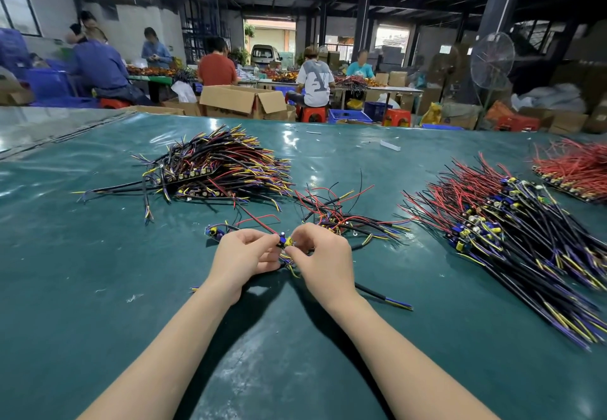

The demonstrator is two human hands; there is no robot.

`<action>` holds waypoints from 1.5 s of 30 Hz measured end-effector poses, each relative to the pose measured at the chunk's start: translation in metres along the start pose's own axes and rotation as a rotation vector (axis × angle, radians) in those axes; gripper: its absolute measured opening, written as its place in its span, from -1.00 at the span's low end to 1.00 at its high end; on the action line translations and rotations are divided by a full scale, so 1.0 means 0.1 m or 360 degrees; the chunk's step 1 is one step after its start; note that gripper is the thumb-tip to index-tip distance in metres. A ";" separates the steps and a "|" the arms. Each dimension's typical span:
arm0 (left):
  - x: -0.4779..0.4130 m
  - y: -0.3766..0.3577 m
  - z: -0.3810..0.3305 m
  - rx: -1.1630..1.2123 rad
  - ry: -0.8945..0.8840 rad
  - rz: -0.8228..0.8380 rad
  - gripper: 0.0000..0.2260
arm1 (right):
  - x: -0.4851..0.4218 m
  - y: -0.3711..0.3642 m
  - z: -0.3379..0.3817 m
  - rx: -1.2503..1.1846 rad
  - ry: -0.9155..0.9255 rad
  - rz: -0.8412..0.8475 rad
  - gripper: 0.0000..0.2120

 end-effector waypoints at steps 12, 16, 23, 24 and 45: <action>-0.02 0.02 -0.09 -0.0096 0.0028 0.0063 -0.88 | -0.22 0.39 -0.13 0.0625 -0.0074 -0.0034 -0.83; -0.02 0.03 -0.08 -0.0148 0.0022 0.0057 -0.88 | -0.34 0.79 -0.31 0.0819 -0.0201 -0.0220 -0.83; -0.01 0.06 -0.09 -0.0632 -0.0244 -0.0198 -0.81 | -0.33 1.75 -0.85 0.1176 -0.0543 -0.0475 -0.86; -0.01 0.07 -0.09 -0.0806 -0.0311 -0.0262 -0.79 | -0.28 1.83 -0.97 0.1204 -0.0676 -0.0403 -0.85; -0.04 0.02 0.03 -0.1770 -0.0546 -0.0326 -0.96 | -0.08 0.03 -0.43 0.0299 -0.0142 0.0679 -0.78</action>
Point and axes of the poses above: each hand's wrist, its own x-axis away from the middle knuckle, its own y-axis out of the back of the hand, z = x × y, the point moved 3 cm from there along -x, towards the middle knuckle, and after that the axes turned 12 degrees about y, right-handed, at the moved point
